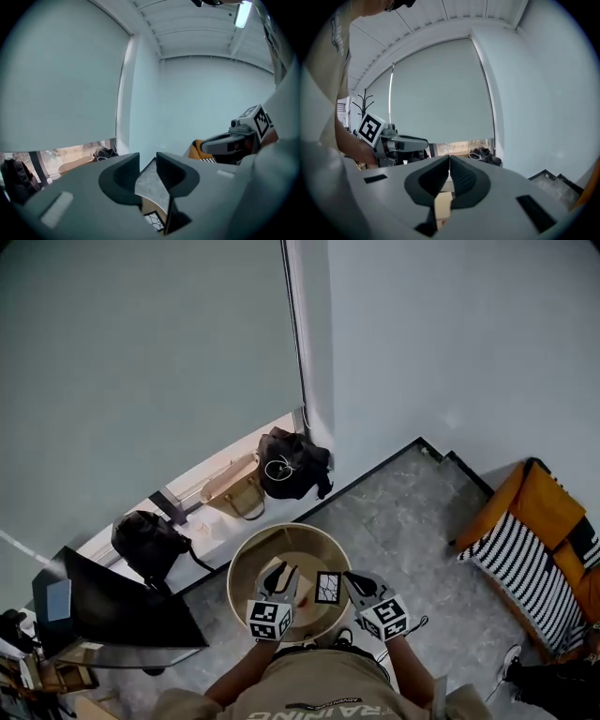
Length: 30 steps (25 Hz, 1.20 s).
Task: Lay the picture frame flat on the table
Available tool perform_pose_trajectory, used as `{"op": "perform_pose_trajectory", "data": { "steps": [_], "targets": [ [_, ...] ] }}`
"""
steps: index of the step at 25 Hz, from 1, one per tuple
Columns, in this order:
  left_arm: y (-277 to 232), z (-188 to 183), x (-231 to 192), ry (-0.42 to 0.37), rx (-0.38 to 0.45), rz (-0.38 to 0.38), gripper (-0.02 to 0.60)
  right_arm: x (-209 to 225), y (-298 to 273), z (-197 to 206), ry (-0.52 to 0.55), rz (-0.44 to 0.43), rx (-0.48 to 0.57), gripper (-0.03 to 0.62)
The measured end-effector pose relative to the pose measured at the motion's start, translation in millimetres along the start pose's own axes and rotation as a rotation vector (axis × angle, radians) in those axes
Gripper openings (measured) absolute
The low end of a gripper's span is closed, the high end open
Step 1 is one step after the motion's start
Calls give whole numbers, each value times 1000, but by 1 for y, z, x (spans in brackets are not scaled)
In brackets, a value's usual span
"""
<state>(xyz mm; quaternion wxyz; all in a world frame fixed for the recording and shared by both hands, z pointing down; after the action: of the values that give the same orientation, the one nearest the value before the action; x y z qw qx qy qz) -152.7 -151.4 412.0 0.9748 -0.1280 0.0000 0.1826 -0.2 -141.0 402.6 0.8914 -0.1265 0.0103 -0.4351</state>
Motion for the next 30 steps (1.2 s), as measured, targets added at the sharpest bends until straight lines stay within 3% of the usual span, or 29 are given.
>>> {"op": "perform_pose_trajectory", "data": {
  "steps": [2, 7, 21, 30],
  "targets": [
    [5, -12, -2, 5, 24, -15, 49, -3, 6, -19, 16, 1, 32, 8],
    [-1, -45, -6, 21, 84, -3, 10, -5, 3, -55, 68, -34, 90, 8],
    [-19, -65, -5, 7, 74, 38, 8, 9, -2, -85, 69, 33, 174, 8],
    [-20, -53, -5, 46, 52, 48, 8, 11, -3, -76, 83, 14, 121, 8]
  ]
}}
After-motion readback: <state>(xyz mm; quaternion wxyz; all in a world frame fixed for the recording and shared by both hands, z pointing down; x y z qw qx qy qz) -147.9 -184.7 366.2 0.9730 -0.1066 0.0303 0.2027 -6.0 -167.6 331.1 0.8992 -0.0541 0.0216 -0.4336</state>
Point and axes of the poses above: the fingertips, and each gripper's own axes: y backward along the fingers, x to its right, z out of its underside, the point moved 2 cm from there along y, backward along the fingers, and after that the axes turned 1 degree about -z, right-handed, at the moved point
